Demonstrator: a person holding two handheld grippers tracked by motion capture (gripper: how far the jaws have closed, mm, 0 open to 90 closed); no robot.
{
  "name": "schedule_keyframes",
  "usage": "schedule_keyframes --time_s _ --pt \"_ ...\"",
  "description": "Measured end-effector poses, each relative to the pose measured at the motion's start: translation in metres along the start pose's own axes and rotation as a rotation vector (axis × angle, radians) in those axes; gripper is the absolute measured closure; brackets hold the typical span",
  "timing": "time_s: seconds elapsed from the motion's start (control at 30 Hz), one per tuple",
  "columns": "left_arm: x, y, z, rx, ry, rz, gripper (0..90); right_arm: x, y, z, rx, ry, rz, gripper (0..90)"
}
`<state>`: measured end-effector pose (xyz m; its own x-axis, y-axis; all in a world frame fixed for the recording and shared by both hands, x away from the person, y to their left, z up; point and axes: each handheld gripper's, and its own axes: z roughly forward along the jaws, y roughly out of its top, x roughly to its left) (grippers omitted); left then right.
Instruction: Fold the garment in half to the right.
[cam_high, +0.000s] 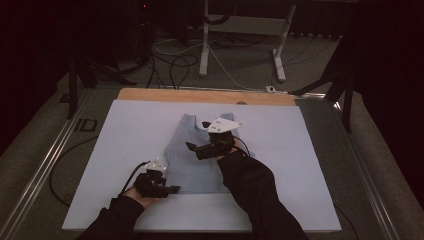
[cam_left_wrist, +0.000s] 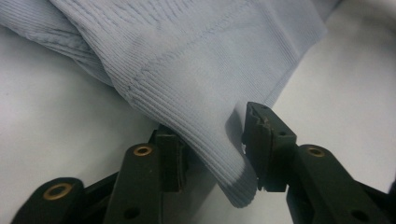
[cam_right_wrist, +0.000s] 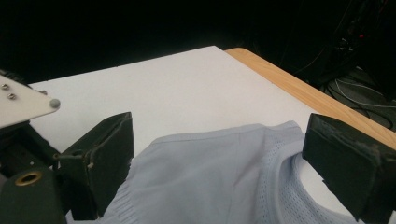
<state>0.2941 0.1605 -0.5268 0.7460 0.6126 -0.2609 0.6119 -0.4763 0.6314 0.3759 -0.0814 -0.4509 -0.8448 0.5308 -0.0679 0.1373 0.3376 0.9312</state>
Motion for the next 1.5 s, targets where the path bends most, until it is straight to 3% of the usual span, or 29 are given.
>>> schedule_keyframes --time_s 0.1,0.27,0.67,0.97,1.07,1.23,1.5 --pt "-0.003 0.0 0.001 0.005 0.016 -0.007 70.4 -0.001 0.002 0.006 0.009 0.005 0.002 9.0" --pt "-0.003 -0.001 0.001 0.01 -0.002 -0.022 85.1 -0.005 0.005 0.016 0.014 0.01 0.011 9.0" --pt "-0.012 0.004 -0.007 -0.048 -0.012 -0.004 86.3 -0.028 0.013 0.044 0.038 -0.012 0.045 10.3" --pt "-0.01 0.002 -0.008 -0.066 -0.028 -0.002 86.4 -0.051 0.016 0.072 0.067 -0.008 0.131 10.2" --pt "-0.009 0.002 -0.009 -0.076 -0.037 0.0 86.4 -0.058 0.016 0.082 0.08 -0.006 0.135 10.1" --pt "-0.008 0.0 -0.008 -0.075 -0.043 -0.003 86.3 -0.068 0.017 0.099 0.14 -0.021 0.141 10.5" --pt "-0.009 0.001 -0.008 -0.086 -0.043 -0.01 86.4 -0.075 0.013 0.128 0.261 -0.082 0.148 24.8"
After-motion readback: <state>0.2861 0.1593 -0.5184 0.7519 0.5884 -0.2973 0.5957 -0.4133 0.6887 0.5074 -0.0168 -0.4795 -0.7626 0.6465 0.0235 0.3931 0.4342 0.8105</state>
